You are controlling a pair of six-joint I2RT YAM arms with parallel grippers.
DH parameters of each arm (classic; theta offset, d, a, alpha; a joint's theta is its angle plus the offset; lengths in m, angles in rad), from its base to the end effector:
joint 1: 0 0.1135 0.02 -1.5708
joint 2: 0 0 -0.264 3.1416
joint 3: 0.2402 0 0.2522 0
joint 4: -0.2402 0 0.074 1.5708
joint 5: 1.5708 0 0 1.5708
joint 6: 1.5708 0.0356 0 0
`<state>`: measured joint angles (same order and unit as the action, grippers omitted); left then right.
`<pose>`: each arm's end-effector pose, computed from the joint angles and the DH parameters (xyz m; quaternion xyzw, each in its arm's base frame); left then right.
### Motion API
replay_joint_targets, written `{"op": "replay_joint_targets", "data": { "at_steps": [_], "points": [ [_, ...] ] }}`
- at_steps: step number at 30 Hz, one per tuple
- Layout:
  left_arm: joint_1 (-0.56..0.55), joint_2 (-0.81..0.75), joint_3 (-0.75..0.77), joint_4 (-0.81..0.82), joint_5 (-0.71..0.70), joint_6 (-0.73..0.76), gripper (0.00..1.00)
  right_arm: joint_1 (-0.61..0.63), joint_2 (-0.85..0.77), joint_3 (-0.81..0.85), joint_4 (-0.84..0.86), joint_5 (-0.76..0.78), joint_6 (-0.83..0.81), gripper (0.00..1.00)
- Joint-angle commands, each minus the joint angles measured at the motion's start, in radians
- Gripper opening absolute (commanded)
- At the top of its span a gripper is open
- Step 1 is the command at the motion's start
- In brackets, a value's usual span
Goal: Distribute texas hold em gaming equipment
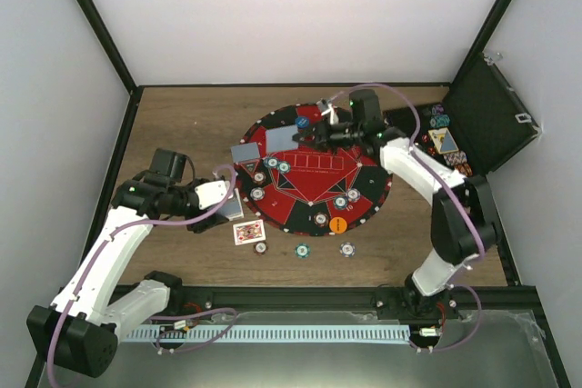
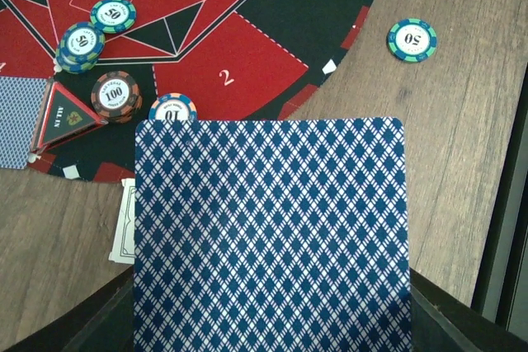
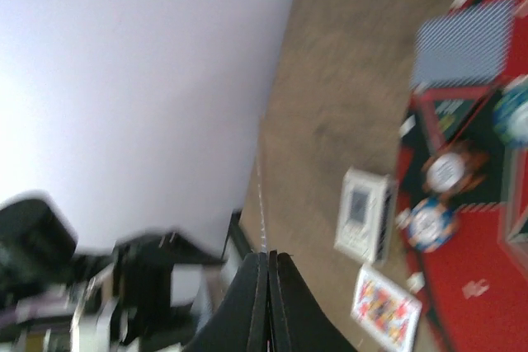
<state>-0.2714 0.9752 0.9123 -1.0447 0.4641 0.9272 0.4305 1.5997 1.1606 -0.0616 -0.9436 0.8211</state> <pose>0.1570 -0.0602 0.2818 0.5779 0.7524 -0.1400 0.2836 0.3134 0.1756 0.2820 -0.0786 0.7967 0.5829 0.1391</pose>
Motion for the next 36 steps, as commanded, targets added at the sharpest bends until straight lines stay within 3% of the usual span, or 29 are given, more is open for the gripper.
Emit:
{"op": "replay_joint_targets", "data": {
  "at_steps": [1,9,14,26,31,36],
  "points": [
    [0.003,-0.003,-0.001,-0.022,0.02,0.015,0.04,-0.12,0.16,0.194,-0.141,0.035,-0.13,0.01],
    [0.003,-0.005,0.004,-0.052,0.034,0.013,0.04,-0.226,0.579,0.647,-0.334,0.132,-0.205,0.01],
    [0.003,-0.017,-0.003,-0.063,0.028,0.018,0.04,-0.254,0.745,0.838,-0.4,0.187,-0.209,0.01],
    [0.003,-0.019,0.024,-0.097,0.024,0.022,0.04,-0.269,0.858,0.965,-0.456,0.309,-0.23,0.02],
    [0.003,-0.023,0.03,-0.104,0.022,0.018,0.04,-0.28,0.829,0.974,-0.504,0.375,-0.26,0.2],
    [0.003,-0.024,0.042,-0.109,0.035,0.007,0.04,-0.283,0.752,0.955,-0.55,0.439,-0.305,0.45]
  ]
}}
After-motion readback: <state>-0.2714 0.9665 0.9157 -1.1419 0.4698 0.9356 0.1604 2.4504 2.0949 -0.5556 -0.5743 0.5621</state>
